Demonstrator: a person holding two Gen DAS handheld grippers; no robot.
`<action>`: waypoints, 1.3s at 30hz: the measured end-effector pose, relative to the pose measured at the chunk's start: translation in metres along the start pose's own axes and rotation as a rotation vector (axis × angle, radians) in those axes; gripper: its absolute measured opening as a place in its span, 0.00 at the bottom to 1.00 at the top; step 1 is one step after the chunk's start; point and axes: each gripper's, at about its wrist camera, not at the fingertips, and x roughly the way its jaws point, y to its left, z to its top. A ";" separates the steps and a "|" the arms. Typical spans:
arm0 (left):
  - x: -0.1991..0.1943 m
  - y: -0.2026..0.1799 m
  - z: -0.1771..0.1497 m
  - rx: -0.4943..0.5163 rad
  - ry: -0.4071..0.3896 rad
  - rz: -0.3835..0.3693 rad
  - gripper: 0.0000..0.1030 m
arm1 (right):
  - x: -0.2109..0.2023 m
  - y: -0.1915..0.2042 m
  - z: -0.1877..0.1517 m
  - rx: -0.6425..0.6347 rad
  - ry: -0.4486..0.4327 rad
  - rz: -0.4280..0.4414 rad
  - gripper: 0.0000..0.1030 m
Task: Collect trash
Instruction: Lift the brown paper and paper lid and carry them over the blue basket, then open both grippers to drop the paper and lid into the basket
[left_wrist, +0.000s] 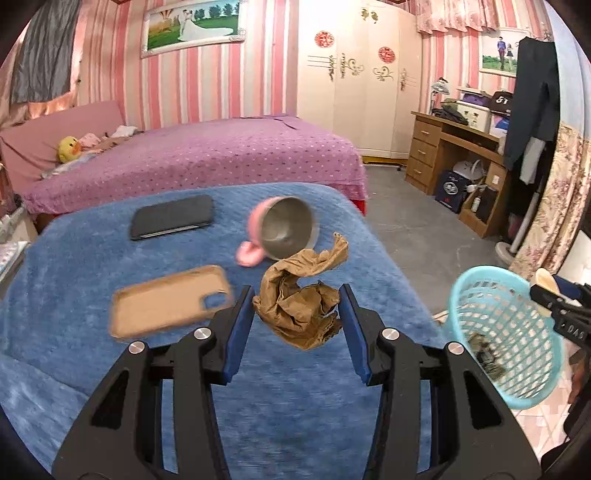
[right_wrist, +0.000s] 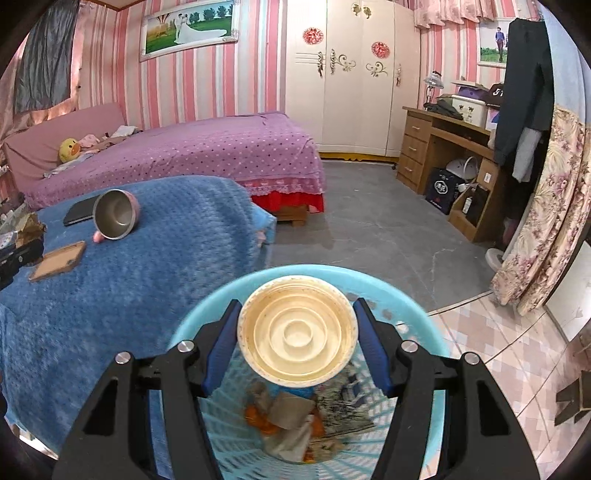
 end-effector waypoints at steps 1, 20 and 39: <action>0.002 -0.007 -0.002 -0.001 0.006 -0.014 0.44 | 0.001 -0.006 -0.001 0.001 0.002 -0.005 0.59; 0.048 -0.159 -0.027 0.101 0.055 -0.189 0.45 | 0.012 -0.074 -0.023 0.037 0.036 -0.060 0.59; 0.059 -0.173 -0.025 0.127 0.051 -0.168 0.82 | 0.022 -0.078 -0.027 0.059 0.043 -0.051 0.59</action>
